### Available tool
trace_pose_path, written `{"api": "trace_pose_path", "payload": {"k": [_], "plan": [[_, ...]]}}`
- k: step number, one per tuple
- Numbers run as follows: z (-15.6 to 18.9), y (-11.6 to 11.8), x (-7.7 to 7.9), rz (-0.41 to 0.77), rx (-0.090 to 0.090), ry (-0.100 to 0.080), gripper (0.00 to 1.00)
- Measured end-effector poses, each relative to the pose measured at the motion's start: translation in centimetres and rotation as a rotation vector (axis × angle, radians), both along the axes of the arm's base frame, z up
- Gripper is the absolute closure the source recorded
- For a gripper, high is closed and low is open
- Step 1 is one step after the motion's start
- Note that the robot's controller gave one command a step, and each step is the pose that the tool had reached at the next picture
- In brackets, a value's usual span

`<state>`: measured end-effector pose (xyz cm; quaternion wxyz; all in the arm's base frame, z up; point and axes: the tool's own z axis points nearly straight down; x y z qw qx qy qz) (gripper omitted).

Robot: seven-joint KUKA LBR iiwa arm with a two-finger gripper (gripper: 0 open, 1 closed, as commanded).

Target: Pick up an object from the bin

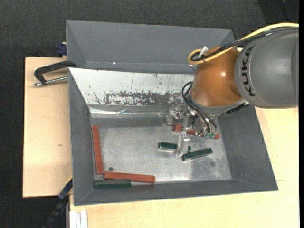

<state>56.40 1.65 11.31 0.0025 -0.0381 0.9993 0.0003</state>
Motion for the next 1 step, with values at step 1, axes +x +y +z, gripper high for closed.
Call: {"api": "trace_pose_path", "payload": {"k": [1], "plan": [[-4.24, -2.48, -1.04, -0.088, 0.001, 0.005, 1.00]]}}
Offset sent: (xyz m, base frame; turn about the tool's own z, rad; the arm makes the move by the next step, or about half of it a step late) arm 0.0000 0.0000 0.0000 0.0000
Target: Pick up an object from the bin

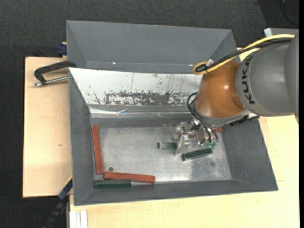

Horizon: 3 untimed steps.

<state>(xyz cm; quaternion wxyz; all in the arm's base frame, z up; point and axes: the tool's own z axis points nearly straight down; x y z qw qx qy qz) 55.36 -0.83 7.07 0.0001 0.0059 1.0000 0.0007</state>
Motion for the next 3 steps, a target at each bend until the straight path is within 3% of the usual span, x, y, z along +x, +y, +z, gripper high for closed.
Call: {"api": "trace_pose_path", "payload": {"k": [1, 2, 3], "plan": [[0.0, 0.0, 0.0, 0.000, 0.000, 0.000, 1.00], [11.4, 2.8, -2.4, 0.031, 0.000, -0.005, 1.00], [11.4, 2.8, -2.4, 0.030, 0.000, -0.005, 1.00]]}}
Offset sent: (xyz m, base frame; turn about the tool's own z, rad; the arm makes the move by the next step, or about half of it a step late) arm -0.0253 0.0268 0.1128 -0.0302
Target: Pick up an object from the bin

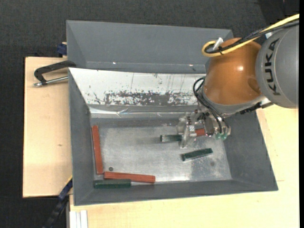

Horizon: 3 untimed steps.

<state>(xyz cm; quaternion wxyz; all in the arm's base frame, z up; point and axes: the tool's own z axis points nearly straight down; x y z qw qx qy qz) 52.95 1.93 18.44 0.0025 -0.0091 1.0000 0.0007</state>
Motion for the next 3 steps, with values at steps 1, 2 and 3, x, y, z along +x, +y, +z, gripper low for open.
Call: {"api": "trace_pose_path", "payload": {"k": [1, 2, 3], "plan": [[0.00, 0.00, 0.00, 0.000, 0.000, 0.000, 1.00], [0.00, 0.00, 0.00, 0.000, 0.000, 0.000, 1.00], [0.00, 0.00, 0.00, 0.000, 0.000, 0.000, 1.00]]}}
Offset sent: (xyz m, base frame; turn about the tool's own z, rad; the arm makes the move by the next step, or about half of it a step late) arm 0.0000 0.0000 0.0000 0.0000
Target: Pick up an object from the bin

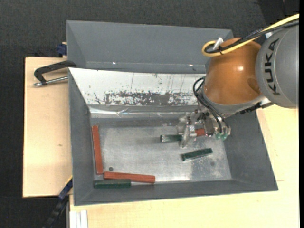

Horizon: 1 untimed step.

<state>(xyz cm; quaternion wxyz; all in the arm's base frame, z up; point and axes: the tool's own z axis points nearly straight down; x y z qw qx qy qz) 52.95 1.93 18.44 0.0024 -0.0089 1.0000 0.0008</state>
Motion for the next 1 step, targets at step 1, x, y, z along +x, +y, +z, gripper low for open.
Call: {"api": "trace_pose_path", "payload": {"k": [1], "plan": [[0.00, 0.00, 0.00, 0.000, 0.000, 0.000, 1.00]]}}
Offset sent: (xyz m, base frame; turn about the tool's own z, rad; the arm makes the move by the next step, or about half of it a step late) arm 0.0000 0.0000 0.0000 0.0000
